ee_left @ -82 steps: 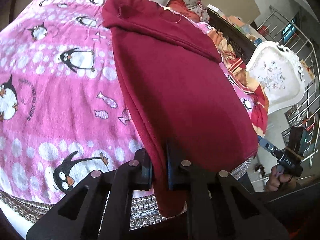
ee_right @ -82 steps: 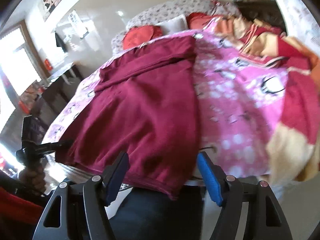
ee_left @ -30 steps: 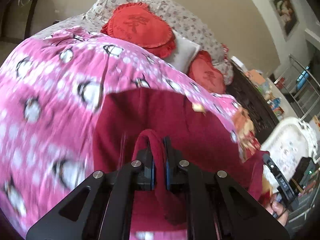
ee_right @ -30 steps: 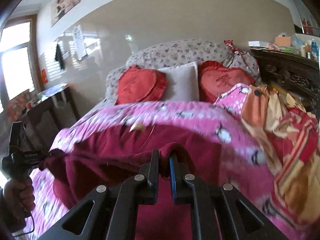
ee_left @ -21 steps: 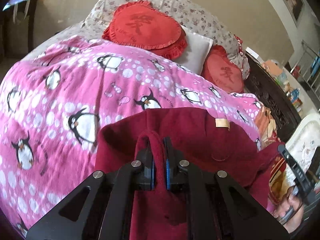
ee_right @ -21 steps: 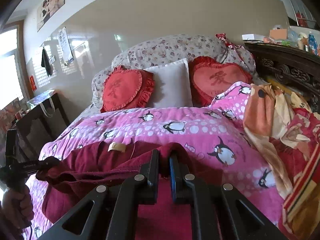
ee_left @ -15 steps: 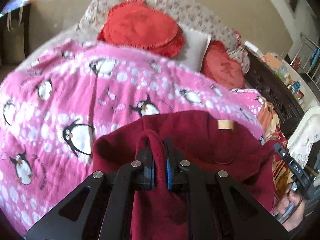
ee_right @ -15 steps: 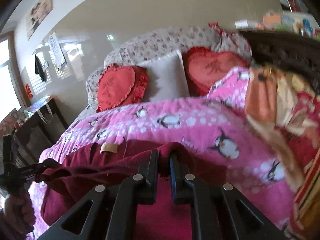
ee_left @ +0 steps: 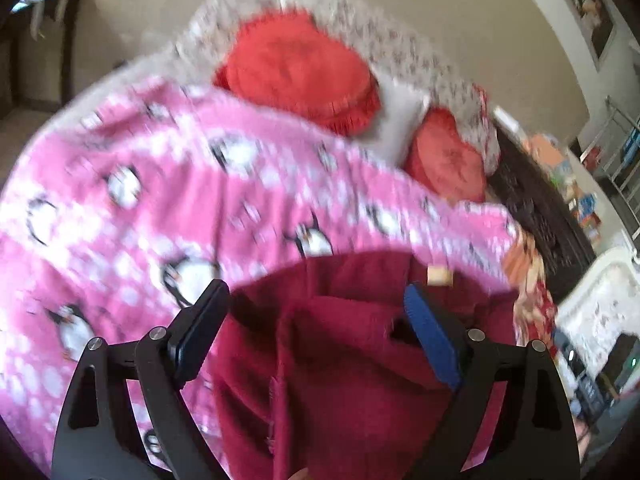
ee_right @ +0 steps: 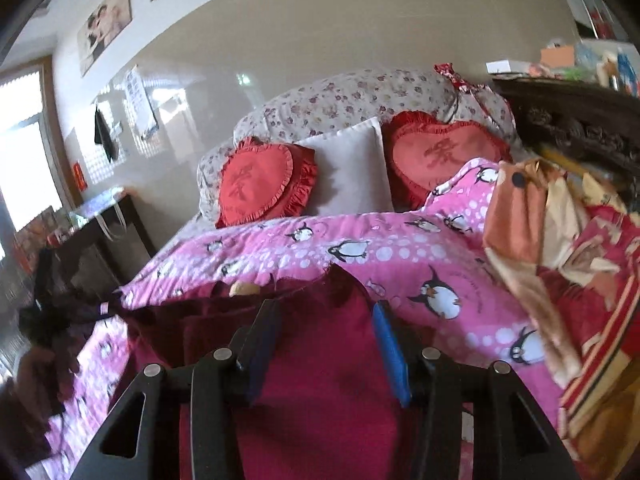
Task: Fold small clothes
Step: 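Lift the hem with both grippers, fold it toward the collar, release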
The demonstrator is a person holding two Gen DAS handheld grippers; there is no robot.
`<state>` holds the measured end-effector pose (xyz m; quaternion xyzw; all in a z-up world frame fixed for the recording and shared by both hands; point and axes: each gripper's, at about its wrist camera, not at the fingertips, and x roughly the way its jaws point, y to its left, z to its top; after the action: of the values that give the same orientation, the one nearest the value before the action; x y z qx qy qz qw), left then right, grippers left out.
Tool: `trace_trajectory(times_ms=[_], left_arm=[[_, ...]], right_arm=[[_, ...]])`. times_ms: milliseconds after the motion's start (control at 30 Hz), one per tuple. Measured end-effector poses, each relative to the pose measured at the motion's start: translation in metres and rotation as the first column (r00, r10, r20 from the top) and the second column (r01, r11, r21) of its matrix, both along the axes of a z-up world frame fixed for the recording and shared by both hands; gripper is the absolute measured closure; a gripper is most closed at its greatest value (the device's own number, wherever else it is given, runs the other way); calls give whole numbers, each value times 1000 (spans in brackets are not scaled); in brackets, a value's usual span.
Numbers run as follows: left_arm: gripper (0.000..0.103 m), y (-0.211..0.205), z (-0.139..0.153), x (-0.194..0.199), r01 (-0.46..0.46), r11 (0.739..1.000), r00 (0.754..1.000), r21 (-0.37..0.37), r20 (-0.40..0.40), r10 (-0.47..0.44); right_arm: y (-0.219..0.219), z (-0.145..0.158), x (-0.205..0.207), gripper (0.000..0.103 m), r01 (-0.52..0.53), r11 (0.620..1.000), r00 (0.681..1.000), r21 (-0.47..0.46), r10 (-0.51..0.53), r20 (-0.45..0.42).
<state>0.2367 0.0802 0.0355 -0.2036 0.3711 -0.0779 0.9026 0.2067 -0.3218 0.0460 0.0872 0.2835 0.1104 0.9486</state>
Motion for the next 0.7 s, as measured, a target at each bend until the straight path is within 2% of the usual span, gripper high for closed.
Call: trace_trajectory(times_ms=[67,133,200,267,300,367,467,500,533,600,633,667,700], left_arm=[[14,-3,11,-14,-9,1000,997,-4,71,9],[14,-16,14,-22,30,1000,993,4,112,-31],[14,-45,8,-24,111,992,987,59,110,-117],[14,-73,-4,-19,181,976,979,122,76,-191],[14,-78,-9,-18,195,971,977,135,61,-205],[14,-92,-27,-6,219,966,975,140,1,-221],[14,-103,-44,15,198,953,980,228,-51,-191],[14,-101,-52,24,177,952,984,250,-70,-165],[14,-99,-58,28,164,955,985,248,-83,-148],[14,-82,-80,38,128,972,987,199,-124,-104],[14,-75,-86,38,122,978,988,171,-112,-104],[14,-71,-90,33,124,980,991,155,-72,-114],[13,-71,-94,25,133,975,991,176,-15,-133]], right_arm=[[6,2,-4,56,-42,999,999,-7,42,4],[19,3,-5,56,-101,994,995,-29,101,3],[40,0,2,57,-186,981,983,-51,185,-17],[58,-5,16,59,-214,974,976,-77,211,-50],[65,-9,24,60,-211,974,976,-88,205,-73],[69,-23,47,62,-203,978,973,-50,195,-127],[58,-51,78,64,-82,993,978,-83,64,-196],[50,-64,87,64,-27,991,974,-128,-3,-226],[43,-73,92,66,8,987,969,-159,-47,-242],[19,-88,95,66,15,997,974,-82,-33,-223],[7,-94,91,66,13,999,981,-33,-19,-191],[4,-97,88,66,11,1000,985,-24,-14,-171],[4,-98,86,66,9,1000,988,-23,-12,-154]])
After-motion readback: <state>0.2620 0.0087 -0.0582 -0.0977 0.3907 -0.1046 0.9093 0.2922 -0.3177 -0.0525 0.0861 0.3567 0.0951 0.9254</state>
